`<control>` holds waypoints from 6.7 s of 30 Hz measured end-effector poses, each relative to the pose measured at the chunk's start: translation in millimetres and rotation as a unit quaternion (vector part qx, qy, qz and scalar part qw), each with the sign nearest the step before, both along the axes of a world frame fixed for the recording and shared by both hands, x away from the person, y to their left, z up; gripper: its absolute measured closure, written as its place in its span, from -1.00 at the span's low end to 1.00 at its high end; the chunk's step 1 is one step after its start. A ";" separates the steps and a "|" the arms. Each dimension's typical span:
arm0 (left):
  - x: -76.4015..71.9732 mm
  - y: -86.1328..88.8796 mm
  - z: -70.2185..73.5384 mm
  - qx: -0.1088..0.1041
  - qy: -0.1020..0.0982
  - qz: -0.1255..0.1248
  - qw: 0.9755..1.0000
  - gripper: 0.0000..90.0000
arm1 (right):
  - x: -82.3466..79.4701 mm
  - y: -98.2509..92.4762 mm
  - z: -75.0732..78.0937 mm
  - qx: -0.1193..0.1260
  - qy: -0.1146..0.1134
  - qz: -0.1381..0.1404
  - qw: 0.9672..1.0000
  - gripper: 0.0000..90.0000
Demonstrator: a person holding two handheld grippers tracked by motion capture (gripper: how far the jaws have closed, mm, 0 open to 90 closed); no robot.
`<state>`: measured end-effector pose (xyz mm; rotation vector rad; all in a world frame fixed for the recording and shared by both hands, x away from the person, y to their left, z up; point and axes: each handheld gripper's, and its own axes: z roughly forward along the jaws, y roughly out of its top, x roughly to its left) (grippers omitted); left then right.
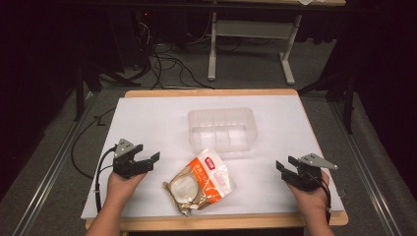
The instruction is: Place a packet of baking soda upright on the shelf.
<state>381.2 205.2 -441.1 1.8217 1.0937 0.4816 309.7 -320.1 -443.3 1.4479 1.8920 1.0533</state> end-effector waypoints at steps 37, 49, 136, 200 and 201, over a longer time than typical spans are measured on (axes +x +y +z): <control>1.2 -0.2 1.5 0.006 -0.007 -0.004 1.000 -0.43 | -9.4 56.5 17.8 0.025 -0.041 0.078 0.996 0.07; 2.0 -1.6 0.3 0.012 -0.004 -0.007 1.000 -0.43 | -14.2 102.9 23.0 0.042 -0.042 0.142 0.988 -0.01; 0.9 2.4 1.6 0.010 -0.007 0.000 1.000 -0.43 | -34.4 157.7 62.5 0.068 -0.112 0.252 0.959 1.00; 0.0 2.7 3.4 0.006 -0.008 -0.007 1.000 -0.44 | -39.8 38.8 50.4 0.053 -0.116 0.094 0.987 0.76; 0.0 2.5 3.3 0.007 -0.008 -0.008 1.000 -0.44 | -42.0 39.8 49.4 0.050 -0.117 0.093 0.987 0.74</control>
